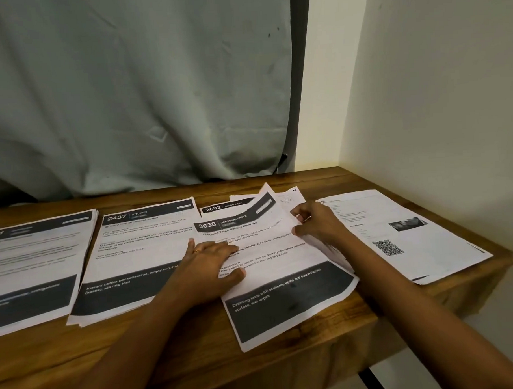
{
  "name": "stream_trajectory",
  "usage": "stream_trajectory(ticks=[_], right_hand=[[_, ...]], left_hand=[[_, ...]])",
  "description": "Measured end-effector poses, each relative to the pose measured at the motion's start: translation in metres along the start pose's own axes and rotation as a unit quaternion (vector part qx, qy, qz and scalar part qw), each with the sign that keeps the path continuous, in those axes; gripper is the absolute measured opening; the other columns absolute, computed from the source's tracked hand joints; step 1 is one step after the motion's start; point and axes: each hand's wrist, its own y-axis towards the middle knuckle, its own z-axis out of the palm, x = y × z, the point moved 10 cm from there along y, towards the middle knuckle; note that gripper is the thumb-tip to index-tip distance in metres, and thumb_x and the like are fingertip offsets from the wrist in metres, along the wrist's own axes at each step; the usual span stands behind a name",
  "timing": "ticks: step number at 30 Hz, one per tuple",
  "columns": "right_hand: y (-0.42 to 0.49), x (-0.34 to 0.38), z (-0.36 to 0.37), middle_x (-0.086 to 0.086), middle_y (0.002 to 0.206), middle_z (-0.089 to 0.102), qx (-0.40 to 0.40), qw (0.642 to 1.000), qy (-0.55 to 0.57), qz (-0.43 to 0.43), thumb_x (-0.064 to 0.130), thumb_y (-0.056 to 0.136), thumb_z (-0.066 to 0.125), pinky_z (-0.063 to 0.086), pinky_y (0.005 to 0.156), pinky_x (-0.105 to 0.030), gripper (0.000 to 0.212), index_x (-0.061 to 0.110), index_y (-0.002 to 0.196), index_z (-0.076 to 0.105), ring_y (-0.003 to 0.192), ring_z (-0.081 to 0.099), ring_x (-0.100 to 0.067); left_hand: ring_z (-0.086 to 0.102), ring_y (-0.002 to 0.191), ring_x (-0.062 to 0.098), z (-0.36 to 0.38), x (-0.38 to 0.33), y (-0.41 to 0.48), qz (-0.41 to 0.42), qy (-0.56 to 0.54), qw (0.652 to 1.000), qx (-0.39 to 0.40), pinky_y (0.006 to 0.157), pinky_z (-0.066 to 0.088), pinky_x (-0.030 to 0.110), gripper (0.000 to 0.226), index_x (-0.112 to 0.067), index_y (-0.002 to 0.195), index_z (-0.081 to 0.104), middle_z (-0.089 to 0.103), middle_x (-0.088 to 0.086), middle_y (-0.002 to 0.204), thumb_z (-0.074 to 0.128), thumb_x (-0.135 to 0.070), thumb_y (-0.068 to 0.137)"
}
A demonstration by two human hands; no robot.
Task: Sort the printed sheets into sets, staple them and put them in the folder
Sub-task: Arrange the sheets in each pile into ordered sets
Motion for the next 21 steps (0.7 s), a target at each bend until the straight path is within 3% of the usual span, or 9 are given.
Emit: stream_trajectory(ticks=[4, 9, 12, 15, 19, 21], right_hand=[[-0.017, 0.007, 0.002, 0.018, 0.102, 0.064, -0.003, 0.993, 0.070, -0.091, 0.015, 0.083, 0.070, 0.053, 0.080, -0.029, 0.029, 0.038, 0.099, 0.065, 0.096, 0.060, -0.010], [-0.028, 0.006, 0.009, 0.023, 0.108, 0.065, 0.031, 0.990, 0.045, -0.127, 0.022, 0.085, 0.069, 0.054, 0.086, -0.029, 0.031, 0.046, 0.105, 0.068, 0.102, 0.059, -0.002], [-0.027, 0.004, 0.008, 0.024, 0.114, 0.064, 0.033, 0.991, 0.029, -0.129, 0.023, 0.086, 0.068, 0.054, 0.089, -0.030, 0.033, 0.050, 0.104, 0.067, 0.106, 0.057, -0.002], [-0.027, 0.004, 0.009, 0.022, 0.119, 0.063, 0.034, 0.991, 0.020, -0.127, 0.021, 0.087, 0.068, 0.050, 0.092, -0.025, 0.031, 0.045, 0.107, 0.068, 0.109, 0.055, -0.003], [-0.026, 0.005, 0.011, 0.017, 0.120, 0.063, 0.035, 0.990, 0.026, -0.133, 0.014, 0.087, 0.067, 0.043, 0.087, -0.010, 0.030, 0.034, 0.109, 0.070, 0.107, 0.054, -0.001], [-0.025, 0.004, 0.012, 0.018, 0.118, 0.063, 0.040, 0.990, 0.037, -0.131, 0.014, 0.087, 0.067, 0.045, 0.089, -0.014, 0.030, 0.035, 0.108, 0.070, 0.108, 0.055, -0.002]], left_hand=[[0.019, 0.144, 0.017, 0.002, 0.001, 0.000, 0.003, 0.004, 1.000, 0.007, 0.118, -0.005, 0.045, 0.064, -0.035, 0.148, 0.025, 0.024, -0.006, 0.157, 0.034, -0.065, 0.091], [0.024, 0.143, 0.022, -0.011, 0.002, 0.011, -0.007, 0.011, 1.000, -0.010, 0.119, 0.001, 0.048, 0.072, -0.031, 0.147, 0.026, 0.026, -0.002, 0.156, 0.041, -0.068, 0.088], [0.016, 0.145, 0.027, -0.040, 0.006, 0.017, -0.016, -0.127, 0.983, -0.129, 0.116, 0.023, 0.048, 0.096, -0.026, 0.150, 0.016, 0.016, 0.000, 0.158, 0.059, -0.068, 0.076], [0.005, 0.147, 0.020, -0.055, 0.009, 0.031, 0.012, -0.253, 0.948, -0.192, 0.117, 0.015, 0.046, 0.110, -0.034, 0.152, 0.008, 0.002, -0.006, 0.161, 0.071, -0.065, 0.067], [0.008, 0.147, 0.017, -0.046, 0.005, 0.050, 0.050, -0.301, 0.938, -0.164, 0.116, 0.016, 0.047, 0.102, -0.039, 0.144, 0.031, 0.020, -0.008, 0.158, 0.057, -0.084, 0.057], [0.019, 0.145, 0.019, -0.035, 0.005, 0.053, 0.058, -0.309, 0.936, -0.160, 0.116, 0.024, 0.051, 0.090, -0.036, 0.136, 0.045, 0.034, -0.006, 0.153, 0.052, -0.085, 0.061]])
